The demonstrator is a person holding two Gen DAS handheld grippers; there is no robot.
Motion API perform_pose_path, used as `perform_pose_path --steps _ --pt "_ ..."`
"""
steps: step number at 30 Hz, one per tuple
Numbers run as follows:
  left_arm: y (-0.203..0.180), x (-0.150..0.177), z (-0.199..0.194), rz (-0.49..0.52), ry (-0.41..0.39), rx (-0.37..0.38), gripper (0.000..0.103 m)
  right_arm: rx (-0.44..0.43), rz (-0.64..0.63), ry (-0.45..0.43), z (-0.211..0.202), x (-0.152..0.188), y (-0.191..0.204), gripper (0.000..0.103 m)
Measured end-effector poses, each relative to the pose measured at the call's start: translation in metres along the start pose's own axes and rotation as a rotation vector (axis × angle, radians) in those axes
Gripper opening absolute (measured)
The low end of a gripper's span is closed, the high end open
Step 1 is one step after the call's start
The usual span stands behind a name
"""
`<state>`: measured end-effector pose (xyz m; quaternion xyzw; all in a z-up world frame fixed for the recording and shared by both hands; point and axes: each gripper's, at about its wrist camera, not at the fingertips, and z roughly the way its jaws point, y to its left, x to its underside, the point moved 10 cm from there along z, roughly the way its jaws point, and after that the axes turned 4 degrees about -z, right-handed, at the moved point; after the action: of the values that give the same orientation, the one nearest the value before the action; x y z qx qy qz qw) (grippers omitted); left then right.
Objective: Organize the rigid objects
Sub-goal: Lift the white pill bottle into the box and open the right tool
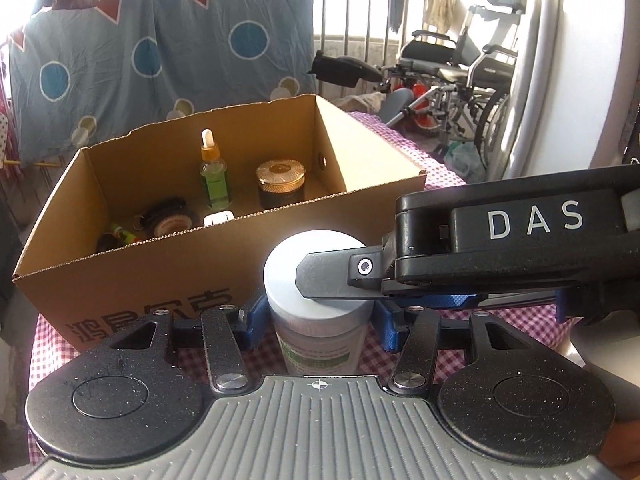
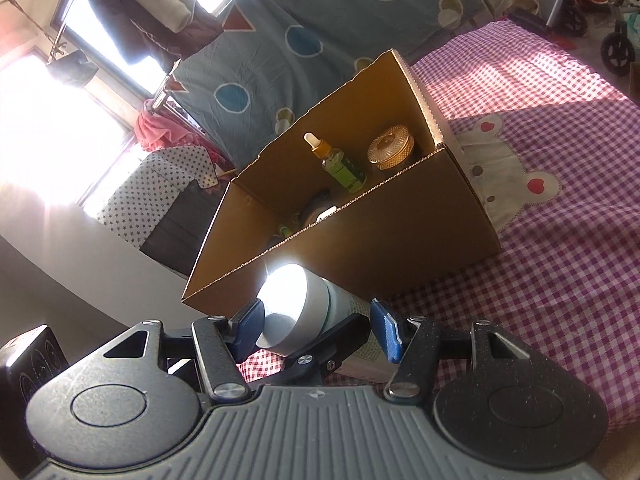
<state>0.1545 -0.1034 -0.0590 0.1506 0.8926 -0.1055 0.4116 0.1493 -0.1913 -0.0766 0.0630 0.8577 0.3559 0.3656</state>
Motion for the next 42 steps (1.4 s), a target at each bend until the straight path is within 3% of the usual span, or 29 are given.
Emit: perform_pose_path --steps 11,27,34,42 --pt "-0.002 0.003 0.004 -0.007 0.032 -0.005 0.055 -0.003 0.026 0.022 0.006 0.002 -0.008 0.059" --pt "-0.004 0.001 -0.003 -0.009 0.013 0.003 0.053 -0.009 0.021 0.026 0.005 0.002 -0.005 0.059" --pt "0.001 -0.024 -0.044 0.016 -0.094 -0.017 0.053 -0.072 -0.056 -0.022 -0.017 -0.012 0.040 0.059" --pt "0.010 -0.094 -0.083 0.052 -0.251 -0.025 0.053 -0.121 -0.214 -0.128 -0.039 -0.073 0.100 0.059"
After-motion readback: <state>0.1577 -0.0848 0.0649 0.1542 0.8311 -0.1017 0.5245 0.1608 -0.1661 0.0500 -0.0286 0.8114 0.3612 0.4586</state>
